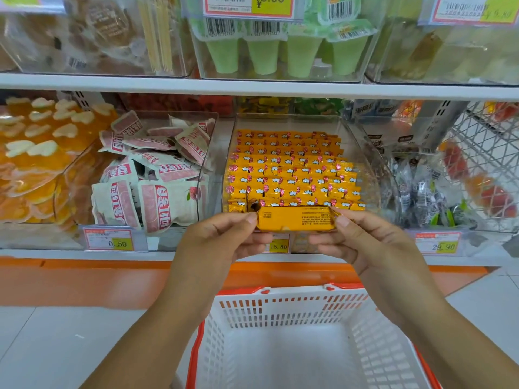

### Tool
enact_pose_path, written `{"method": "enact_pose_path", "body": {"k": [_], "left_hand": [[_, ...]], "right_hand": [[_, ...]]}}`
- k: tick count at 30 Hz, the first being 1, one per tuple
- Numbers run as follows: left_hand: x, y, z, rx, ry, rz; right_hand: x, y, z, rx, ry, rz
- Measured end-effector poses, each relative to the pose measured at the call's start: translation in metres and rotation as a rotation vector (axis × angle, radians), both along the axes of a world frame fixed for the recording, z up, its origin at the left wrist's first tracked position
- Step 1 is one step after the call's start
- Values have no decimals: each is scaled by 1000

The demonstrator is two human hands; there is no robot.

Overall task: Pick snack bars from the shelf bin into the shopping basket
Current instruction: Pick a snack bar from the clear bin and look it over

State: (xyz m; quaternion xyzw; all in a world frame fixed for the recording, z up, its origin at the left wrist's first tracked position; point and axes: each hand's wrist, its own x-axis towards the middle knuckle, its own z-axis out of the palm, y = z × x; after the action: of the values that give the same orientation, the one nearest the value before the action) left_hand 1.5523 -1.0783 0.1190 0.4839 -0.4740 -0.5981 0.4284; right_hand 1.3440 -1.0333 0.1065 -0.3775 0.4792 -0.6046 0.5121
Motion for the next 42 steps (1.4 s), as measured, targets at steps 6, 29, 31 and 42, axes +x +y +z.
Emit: {"method": "enact_pose_path", "body": {"k": [6, 29, 31, 42], "left_hand": [[-1, -5, -2, -132, -161, 1], [21, -46, -44, -686, -1076, 218], [19, -48, -47, -702, -1099, 245], [21, -53, -38, -461, -1118, 110]], "right_hand": [[7, -1, -5, -35, 192, -8], [32, -111, 48, -282, 1419, 192], [35, -120, 49, -278, 1499, 258], [60, -142, 16, -98, 1441, 454]]}}
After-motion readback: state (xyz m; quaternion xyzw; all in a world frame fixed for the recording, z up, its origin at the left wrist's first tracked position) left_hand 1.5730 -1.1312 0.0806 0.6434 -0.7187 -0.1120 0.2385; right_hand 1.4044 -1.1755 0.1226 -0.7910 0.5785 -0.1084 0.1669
